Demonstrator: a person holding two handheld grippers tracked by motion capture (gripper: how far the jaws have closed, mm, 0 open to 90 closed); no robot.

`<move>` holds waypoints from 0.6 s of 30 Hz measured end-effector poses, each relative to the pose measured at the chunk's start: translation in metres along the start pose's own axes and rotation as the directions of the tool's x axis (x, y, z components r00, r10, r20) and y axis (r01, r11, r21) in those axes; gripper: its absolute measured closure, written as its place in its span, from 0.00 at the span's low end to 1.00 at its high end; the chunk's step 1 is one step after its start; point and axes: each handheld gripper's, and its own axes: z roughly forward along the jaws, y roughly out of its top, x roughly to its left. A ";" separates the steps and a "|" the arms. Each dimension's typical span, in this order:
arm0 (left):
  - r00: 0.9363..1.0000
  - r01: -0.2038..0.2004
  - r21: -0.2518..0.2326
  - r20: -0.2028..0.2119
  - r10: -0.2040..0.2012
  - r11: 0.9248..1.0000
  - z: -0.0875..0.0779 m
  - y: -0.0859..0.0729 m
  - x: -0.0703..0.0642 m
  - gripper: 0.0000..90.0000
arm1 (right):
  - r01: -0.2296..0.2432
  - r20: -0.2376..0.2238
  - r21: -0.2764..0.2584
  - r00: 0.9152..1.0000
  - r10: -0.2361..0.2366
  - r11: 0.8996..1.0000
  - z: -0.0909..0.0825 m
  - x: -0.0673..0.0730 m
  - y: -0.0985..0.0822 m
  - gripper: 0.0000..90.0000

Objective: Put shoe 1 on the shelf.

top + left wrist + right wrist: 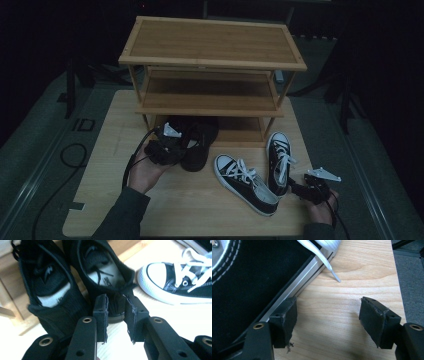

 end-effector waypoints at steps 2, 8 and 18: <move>1.000 -0.005 -0.007 0.013 0.005 1.000 0.004 -0.004 0.000 0.82 | 0.002 0.000 -0.001 1.000 -0.002 1.000 0.000 0.000 0.000 0.34; 0.999 -0.028 0.002 0.034 0.028 1.000 0.016 -0.011 -0.002 0.88 | -0.005 0.000 0.001 1.000 0.005 1.000 0.000 0.000 0.000 0.34; 0.998 -0.041 0.081 0.042 0.037 0.996 0.048 -0.025 -0.004 1.00 | -0.003 0.000 0.001 1.000 0.003 1.000 0.000 0.000 0.000 0.34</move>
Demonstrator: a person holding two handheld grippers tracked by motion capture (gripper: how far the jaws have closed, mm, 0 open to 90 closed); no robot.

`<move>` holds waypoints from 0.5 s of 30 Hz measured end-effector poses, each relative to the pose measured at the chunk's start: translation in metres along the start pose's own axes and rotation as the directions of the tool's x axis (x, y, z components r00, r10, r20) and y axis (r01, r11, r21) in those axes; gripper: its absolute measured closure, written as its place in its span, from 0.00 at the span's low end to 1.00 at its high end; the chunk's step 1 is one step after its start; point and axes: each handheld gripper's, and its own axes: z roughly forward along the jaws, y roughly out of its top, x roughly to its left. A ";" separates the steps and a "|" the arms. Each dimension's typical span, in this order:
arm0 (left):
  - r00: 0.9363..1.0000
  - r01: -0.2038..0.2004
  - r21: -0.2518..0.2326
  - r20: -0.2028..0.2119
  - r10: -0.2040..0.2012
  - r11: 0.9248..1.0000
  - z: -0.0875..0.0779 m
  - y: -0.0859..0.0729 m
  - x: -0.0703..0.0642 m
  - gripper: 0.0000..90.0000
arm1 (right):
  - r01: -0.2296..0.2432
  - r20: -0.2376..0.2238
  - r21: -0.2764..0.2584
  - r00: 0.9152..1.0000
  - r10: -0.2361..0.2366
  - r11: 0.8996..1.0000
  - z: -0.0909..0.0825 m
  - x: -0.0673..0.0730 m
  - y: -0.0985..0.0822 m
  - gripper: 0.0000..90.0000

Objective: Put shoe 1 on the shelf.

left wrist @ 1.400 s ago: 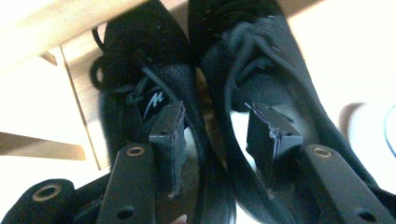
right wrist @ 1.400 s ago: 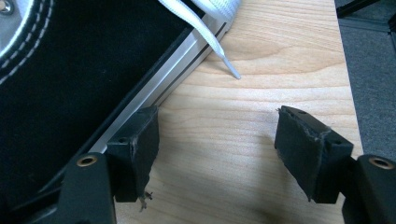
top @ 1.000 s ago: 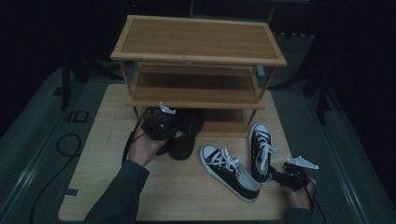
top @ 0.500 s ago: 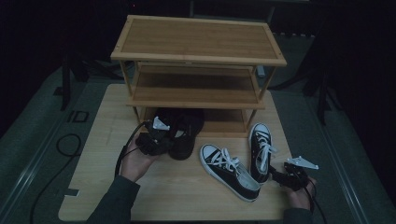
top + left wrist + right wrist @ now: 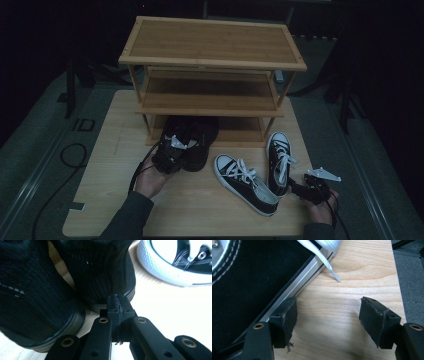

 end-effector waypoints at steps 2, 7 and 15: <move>1.000 -0.012 0.022 -0.008 0.012 1.000 0.006 -0.003 -0.001 1.00 | 0.000 0.000 0.000 1.000 0.000 1.000 0.000 0.000 0.000 0.34; 1.000 -0.020 0.059 -0.010 0.021 0.998 0.016 -0.009 -0.001 1.00 | 0.000 0.000 0.000 1.000 0.000 1.000 0.000 0.000 0.000 0.34; 1.000 -0.020 0.112 -0.006 0.021 0.993 0.032 -0.017 -0.002 1.00 | 0.000 0.000 0.000 1.000 0.000 1.000 0.000 0.000 0.000 0.34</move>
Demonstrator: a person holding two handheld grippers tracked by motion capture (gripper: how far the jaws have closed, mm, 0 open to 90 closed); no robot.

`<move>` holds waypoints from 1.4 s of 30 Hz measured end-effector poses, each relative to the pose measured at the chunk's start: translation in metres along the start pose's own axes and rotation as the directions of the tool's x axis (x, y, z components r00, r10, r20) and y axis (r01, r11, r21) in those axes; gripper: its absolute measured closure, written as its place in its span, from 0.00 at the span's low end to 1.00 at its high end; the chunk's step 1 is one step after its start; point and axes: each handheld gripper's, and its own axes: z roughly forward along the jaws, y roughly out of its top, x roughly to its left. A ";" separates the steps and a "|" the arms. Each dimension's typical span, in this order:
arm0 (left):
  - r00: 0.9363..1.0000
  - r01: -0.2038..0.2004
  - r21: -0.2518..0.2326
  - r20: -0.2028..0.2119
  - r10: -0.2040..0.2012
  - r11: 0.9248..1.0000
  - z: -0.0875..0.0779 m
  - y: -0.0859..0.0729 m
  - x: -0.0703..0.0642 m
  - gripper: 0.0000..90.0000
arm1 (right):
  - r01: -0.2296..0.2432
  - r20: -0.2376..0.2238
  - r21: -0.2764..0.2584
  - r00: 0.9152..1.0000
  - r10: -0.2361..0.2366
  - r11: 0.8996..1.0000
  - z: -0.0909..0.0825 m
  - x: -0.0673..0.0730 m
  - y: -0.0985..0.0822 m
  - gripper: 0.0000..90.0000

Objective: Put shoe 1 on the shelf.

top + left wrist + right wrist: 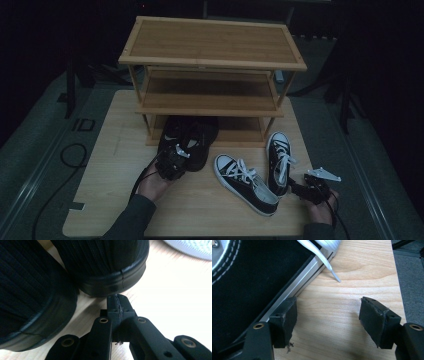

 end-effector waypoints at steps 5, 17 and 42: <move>1.000 0.008 0.014 0.002 -0.008 1.000 0.006 0.001 0.000 1.00 | 0.000 0.000 0.000 1.000 0.000 1.000 0.000 0.000 0.000 0.34; 1.000 0.016 -0.013 -0.021 -0.017 1.000 0.015 0.017 -0.006 1.00 | 0.003 0.001 -0.002 1.000 -0.003 1.000 0.000 0.000 0.000 0.34; 1.000 0.012 -0.019 -0.023 -0.013 1.000 0.031 0.044 -0.018 1.00 | 0.004 0.001 -0.002 1.000 -0.004 1.000 0.000 0.000 0.000 0.34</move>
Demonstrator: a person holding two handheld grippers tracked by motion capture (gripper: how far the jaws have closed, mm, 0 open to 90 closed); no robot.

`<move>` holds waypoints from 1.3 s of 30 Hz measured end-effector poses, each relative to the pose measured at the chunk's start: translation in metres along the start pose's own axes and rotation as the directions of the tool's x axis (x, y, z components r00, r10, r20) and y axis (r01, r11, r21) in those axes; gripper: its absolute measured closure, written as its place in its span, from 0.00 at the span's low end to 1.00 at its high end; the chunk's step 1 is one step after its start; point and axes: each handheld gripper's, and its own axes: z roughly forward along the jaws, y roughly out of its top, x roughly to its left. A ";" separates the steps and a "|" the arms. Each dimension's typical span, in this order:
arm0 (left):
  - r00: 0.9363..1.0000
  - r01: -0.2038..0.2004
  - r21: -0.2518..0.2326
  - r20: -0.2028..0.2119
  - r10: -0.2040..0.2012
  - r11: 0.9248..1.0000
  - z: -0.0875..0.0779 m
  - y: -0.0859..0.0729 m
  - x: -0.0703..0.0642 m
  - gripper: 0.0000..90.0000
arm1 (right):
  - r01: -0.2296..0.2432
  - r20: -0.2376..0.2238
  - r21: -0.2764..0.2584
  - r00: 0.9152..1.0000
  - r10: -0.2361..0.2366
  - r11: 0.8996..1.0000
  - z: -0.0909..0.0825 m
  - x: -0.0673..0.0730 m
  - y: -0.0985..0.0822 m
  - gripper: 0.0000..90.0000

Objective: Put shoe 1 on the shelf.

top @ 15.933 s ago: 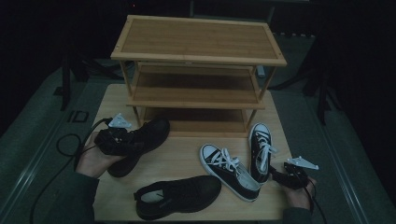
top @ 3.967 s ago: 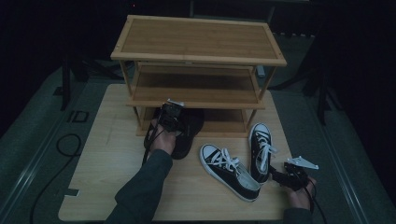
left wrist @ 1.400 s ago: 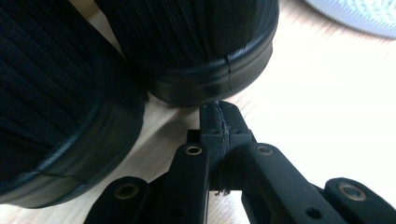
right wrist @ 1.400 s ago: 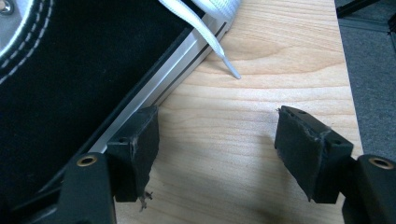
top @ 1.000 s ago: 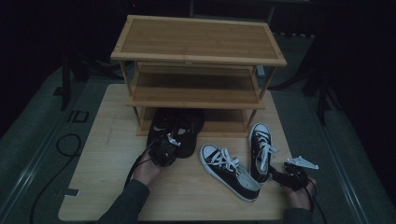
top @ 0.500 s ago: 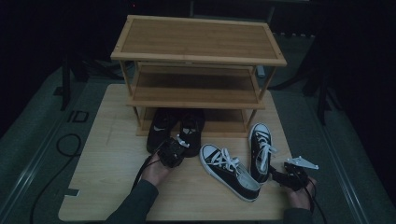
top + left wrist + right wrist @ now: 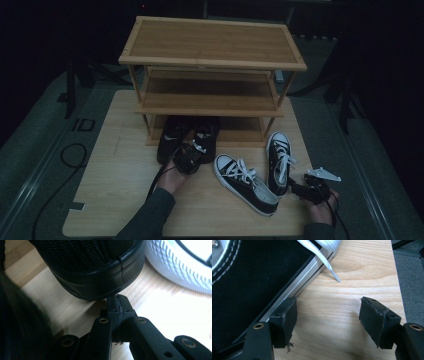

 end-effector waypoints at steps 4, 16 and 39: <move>1.000 -0.017 0.007 -0.021 0.017 1.000 0.007 0.012 -0.002 1.00 | 0.000 0.000 0.000 1.000 0.000 1.000 0.000 0.000 0.000 0.34; 0.998 -0.010 0.022 -0.057 0.011 1.000 0.022 0.034 0.001 1.00 | 0.000 0.000 0.000 1.000 0.000 1.000 0.000 0.000 0.000 0.34; 0.999 -0.008 -0.018 -0.041 0.007 1.000 -0.001 0.009 0.010 0.98 | 0.000 -0.002 0.000 1.000 0.000 1.000 0.000 0.000 0.000 0.34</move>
